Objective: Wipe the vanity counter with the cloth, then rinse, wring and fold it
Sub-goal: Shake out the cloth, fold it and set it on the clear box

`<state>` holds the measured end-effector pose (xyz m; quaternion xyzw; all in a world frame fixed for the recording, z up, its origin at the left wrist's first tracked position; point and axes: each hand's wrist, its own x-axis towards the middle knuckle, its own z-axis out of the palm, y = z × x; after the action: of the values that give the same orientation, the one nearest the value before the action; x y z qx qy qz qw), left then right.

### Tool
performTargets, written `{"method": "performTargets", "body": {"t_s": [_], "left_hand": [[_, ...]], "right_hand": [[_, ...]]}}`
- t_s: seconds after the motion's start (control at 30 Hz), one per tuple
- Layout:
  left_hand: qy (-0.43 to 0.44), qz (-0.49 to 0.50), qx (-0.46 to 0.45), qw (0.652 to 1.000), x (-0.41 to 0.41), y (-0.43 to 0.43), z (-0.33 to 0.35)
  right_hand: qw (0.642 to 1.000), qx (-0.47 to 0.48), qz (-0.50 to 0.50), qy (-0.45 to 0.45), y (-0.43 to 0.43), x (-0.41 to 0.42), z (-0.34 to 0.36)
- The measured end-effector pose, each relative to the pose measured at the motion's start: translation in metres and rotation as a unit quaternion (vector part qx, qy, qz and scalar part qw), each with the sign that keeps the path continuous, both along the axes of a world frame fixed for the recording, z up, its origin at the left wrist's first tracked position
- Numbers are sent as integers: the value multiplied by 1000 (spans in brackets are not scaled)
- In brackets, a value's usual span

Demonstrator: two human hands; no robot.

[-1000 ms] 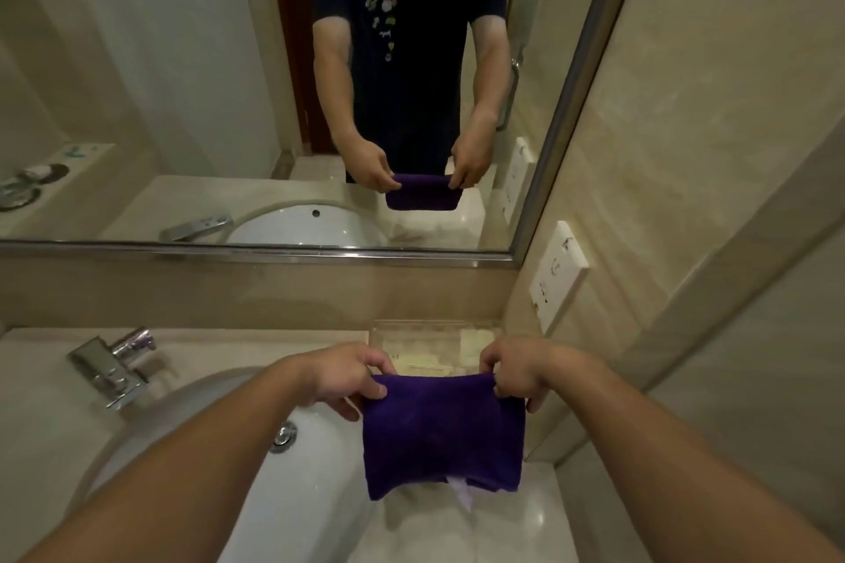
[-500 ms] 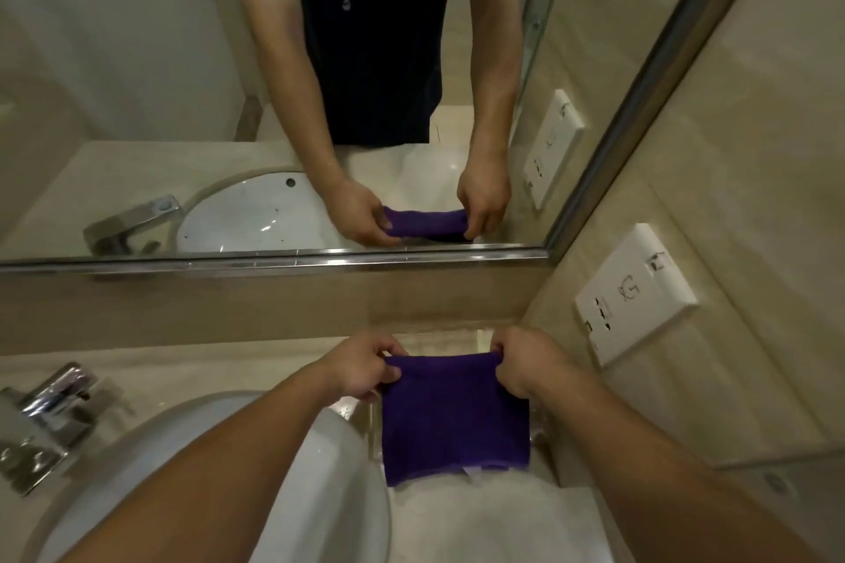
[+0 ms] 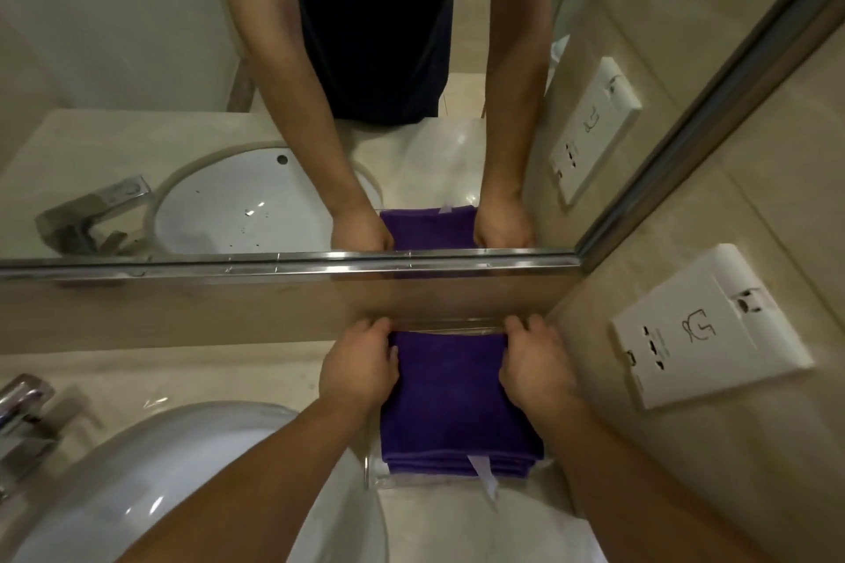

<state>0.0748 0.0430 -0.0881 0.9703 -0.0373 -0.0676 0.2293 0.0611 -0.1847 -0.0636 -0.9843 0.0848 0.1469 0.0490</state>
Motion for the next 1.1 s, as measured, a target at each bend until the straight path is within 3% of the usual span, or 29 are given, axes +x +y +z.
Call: {"method": "performTargets", "body": {"t_s": [0.1, 0.2, 0.37, 0.63, 0.8, 1.1], "left_hand": [[-151, -120, 26, 981, -13, -6, -9], [-148, -231, 30, 961, -30, -18, -26], [-91, -218, 119, 964, -44, -23, -49], [-89, -158, 110, 977, -32, -38, -45], [-195, -263, 23, 945, -49, -22, -33], [-240, -328, 26, 913, -65, -9, -39]], "right_hand": [[991, 43, 27, -122, 6, -21, -14], [989, 64, 31, -126, 24, -54, -33], [995, 39, 53, -72, 21, -79, -61], [984, 90, 135, -71, 0, -39, -56], [963, 200, 35, -177, -12, -71, -49], [958, 161, 131, -200, -28, -92, -49]]}}
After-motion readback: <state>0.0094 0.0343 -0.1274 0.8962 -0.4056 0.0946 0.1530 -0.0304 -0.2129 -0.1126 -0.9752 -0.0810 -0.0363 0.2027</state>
